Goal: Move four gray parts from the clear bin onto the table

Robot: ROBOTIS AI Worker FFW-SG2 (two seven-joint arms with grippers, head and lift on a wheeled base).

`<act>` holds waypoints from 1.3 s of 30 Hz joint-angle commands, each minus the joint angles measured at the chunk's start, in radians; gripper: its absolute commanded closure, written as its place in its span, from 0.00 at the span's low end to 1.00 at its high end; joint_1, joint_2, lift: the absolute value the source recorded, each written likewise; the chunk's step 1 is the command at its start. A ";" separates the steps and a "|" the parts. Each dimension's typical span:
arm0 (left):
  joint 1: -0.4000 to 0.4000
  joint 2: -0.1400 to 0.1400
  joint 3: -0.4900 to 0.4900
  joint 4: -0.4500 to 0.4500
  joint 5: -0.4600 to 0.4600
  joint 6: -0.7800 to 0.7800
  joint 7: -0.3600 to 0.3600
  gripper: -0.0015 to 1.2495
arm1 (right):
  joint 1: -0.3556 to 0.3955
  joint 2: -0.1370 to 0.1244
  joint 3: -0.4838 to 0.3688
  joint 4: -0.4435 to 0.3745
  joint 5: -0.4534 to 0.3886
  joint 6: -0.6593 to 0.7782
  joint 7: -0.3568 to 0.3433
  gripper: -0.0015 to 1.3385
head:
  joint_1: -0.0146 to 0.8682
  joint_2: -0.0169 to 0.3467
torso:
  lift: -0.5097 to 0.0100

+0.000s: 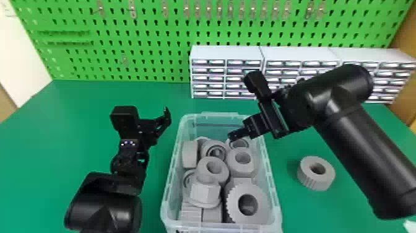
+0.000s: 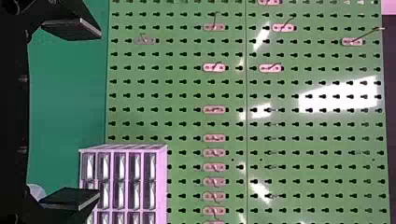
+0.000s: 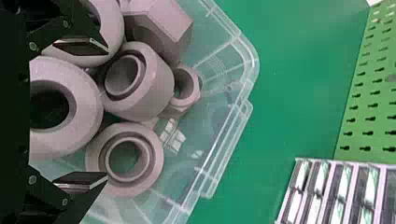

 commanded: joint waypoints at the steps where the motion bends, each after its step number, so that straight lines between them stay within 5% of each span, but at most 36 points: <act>1: -0.002 0.000 0.000 0.000 0.000 0.000 0.000 0.08 | -0.007 0.001 0.028 0.015 -0.022 -0.009 0.000 0.24 | 0.80 0.24 | 0.88; 39: 0.003 0.009 0.015 -0.002 0.002 -0.005 -0.002 0.08 | -0.039 0.014 0.160 0.107 -0.106 -0.012 0.000 0.25 | 0.80 0.24 | 0.88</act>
